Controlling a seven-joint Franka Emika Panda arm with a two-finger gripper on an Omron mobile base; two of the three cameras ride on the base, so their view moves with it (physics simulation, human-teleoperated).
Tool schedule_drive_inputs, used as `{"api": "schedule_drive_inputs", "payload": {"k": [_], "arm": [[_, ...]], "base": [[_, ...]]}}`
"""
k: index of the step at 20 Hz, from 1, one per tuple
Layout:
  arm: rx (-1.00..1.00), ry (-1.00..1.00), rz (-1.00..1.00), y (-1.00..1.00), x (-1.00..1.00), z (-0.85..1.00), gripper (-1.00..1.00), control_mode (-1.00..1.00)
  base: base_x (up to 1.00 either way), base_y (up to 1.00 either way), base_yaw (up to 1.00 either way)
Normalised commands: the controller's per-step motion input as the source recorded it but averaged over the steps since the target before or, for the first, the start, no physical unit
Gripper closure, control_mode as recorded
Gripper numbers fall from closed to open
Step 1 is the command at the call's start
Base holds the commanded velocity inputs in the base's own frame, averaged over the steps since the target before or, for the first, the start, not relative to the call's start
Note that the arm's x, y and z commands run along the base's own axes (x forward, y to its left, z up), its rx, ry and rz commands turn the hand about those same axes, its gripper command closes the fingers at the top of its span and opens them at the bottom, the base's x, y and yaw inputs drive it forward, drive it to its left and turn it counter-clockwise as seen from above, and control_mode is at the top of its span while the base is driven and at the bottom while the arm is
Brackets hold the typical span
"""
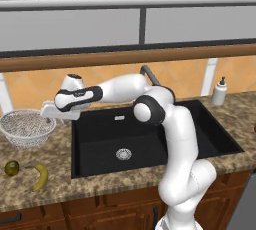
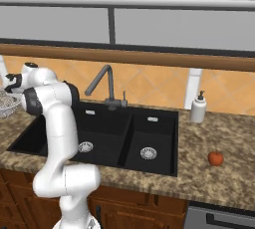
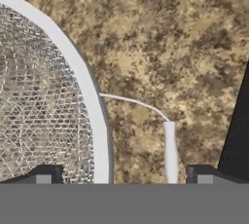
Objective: Put the colander in the sink, put the banana, kiwi, orange in the colander, and turn on the sink faucet and pour water over the colander.
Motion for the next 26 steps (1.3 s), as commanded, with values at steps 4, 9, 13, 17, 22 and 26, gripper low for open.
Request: {"api": "schedule_drive_inputs", "payload": {"k": [4,9,13,17,22,26], "arm": [[0.01,0.0,0.01,0.01,-0.04,0.0,-1.0,-1.0],[0.0,0.0,0.01,0.16,0.0,-0.17,-1.0,-1.0],[0.0,0.0,0.01,0.18,-0.06,-0.01,-1.0,-1.0],[0.0,0.0,0.0,0.0,0.0,0.0,-1.0,-1.0],[0.0,0.0,0.0,0.0,0.0,0.0,-1.0,-1.0],[0.0,0.03,0.0,0.02,0.12,-0.01,1.0,-1.0]], "base": [[0.0,0.0,0.0],[0.0,0.0,0.0],[0.0,0.0,0.0],[0.0,0.0,0.0],[0.0,0.0,0.0],[0.0,0.0,0.0]]}}
